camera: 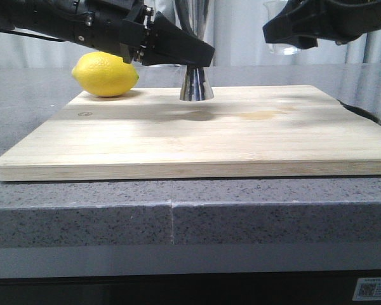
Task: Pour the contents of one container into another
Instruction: 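Lift the beaker with the right gripper and bring it above the jigger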
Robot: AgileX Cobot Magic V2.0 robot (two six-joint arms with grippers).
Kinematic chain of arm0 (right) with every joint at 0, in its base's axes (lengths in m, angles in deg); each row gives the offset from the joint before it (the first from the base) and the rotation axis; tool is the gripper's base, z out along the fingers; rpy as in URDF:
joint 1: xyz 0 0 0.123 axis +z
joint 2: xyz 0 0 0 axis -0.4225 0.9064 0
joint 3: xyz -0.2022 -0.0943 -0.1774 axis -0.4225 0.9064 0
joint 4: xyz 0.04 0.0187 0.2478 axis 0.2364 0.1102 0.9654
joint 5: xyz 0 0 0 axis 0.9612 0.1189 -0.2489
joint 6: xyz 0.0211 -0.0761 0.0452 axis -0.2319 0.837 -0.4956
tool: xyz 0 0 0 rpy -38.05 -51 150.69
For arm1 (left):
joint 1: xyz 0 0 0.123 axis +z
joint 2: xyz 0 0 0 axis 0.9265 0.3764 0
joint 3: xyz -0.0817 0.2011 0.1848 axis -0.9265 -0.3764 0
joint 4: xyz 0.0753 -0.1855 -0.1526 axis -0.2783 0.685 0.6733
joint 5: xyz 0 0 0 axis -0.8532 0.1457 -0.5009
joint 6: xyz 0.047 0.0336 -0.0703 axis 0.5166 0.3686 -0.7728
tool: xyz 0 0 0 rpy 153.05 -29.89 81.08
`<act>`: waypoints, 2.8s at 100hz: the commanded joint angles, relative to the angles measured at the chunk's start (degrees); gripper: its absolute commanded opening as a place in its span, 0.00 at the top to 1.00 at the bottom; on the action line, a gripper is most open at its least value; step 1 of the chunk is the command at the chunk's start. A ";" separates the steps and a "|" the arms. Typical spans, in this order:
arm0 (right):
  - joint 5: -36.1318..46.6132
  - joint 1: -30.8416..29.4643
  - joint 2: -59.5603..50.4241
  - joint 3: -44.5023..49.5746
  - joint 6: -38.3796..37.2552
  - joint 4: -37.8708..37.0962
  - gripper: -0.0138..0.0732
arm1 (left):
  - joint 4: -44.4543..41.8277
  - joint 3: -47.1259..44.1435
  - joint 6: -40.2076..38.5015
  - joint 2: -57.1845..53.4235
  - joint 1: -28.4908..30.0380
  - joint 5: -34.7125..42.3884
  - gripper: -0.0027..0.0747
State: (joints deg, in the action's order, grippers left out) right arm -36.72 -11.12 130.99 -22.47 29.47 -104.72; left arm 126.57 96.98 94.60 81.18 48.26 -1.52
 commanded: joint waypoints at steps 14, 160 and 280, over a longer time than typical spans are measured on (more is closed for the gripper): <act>2.32 0.32 -3.69 -1.57 0.10 -0.29 0.55 | 4.22 1.72 -0.37 -2.85 0.37 -5.50 0.98; -11.98 8.14 -7.34 -10.72 0.10 -7.04 0.55 | 2.89 1.72 -1.70 -2.85 -0.75 -5.50 0.98; -15.86 11.53 -7.34 -10.72 0.10 -11.51 0.55 | 2.61 1.72 -2.58 -2.85 -1.49 -5.50 0.98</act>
State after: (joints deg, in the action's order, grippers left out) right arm -55.82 0.42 125.96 -31.11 29.47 -115.96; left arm 124.96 97.06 92.65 81.18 47.58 -1.61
